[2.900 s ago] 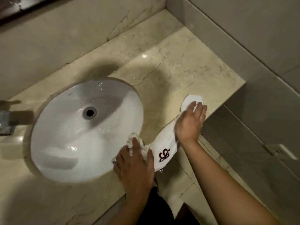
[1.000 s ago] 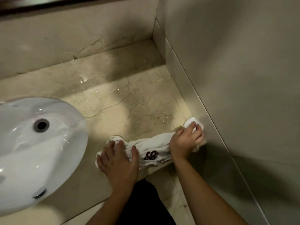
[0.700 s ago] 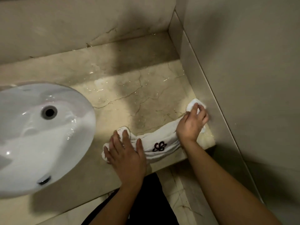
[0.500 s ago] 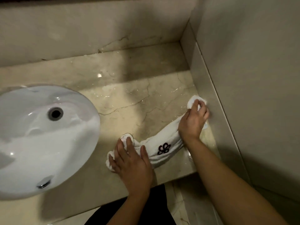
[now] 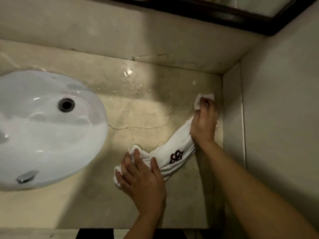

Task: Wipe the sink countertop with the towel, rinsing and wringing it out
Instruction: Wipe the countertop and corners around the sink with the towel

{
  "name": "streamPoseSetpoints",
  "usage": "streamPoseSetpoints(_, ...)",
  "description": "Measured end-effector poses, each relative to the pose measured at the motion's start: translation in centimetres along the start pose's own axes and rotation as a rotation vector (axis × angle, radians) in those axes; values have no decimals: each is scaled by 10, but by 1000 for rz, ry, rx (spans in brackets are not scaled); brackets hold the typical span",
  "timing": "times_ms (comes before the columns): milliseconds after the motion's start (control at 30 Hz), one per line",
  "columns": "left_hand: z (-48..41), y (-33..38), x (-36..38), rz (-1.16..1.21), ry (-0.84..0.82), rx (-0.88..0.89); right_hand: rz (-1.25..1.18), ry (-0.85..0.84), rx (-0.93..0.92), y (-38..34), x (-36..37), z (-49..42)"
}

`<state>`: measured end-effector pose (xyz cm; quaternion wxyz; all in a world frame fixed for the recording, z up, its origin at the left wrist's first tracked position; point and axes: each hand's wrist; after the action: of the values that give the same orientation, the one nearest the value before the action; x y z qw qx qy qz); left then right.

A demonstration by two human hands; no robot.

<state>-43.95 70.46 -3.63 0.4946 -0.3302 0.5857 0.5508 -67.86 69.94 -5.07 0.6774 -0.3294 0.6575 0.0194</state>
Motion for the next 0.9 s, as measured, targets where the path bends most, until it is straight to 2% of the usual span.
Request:
streamPoseSetpoints(133, -6, 9, -2, 5, 4, -67, -40, -92, -145, -23, 13, -26)
streamPoseSetpoints(367, -13, -3, -11, 12, 14, -74, -49, -255, -440, -88, 41, -37)
streamPoseSetpoints(667, -25, -60, -31, 54, 124, -315, -146, -367, -679, -188, 74, 16)
streamPoseSetpoints(767, -25, -88, -34, 53, 184, -378, -175, -381, -792, -225, 85, 44)
streamPoseSetpoints(900, -23, -112, -39, 52, 209, -424, -214, -310, -764, -241, 93, 63)
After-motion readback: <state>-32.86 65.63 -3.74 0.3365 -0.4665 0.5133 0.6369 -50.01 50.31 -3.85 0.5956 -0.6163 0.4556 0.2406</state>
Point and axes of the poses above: each hand's wrist, its own z-axis away from the middle knuckle, its own x-axis out of the palm, y = z × x, and after that the axes turned 1 degree about x, right-handed
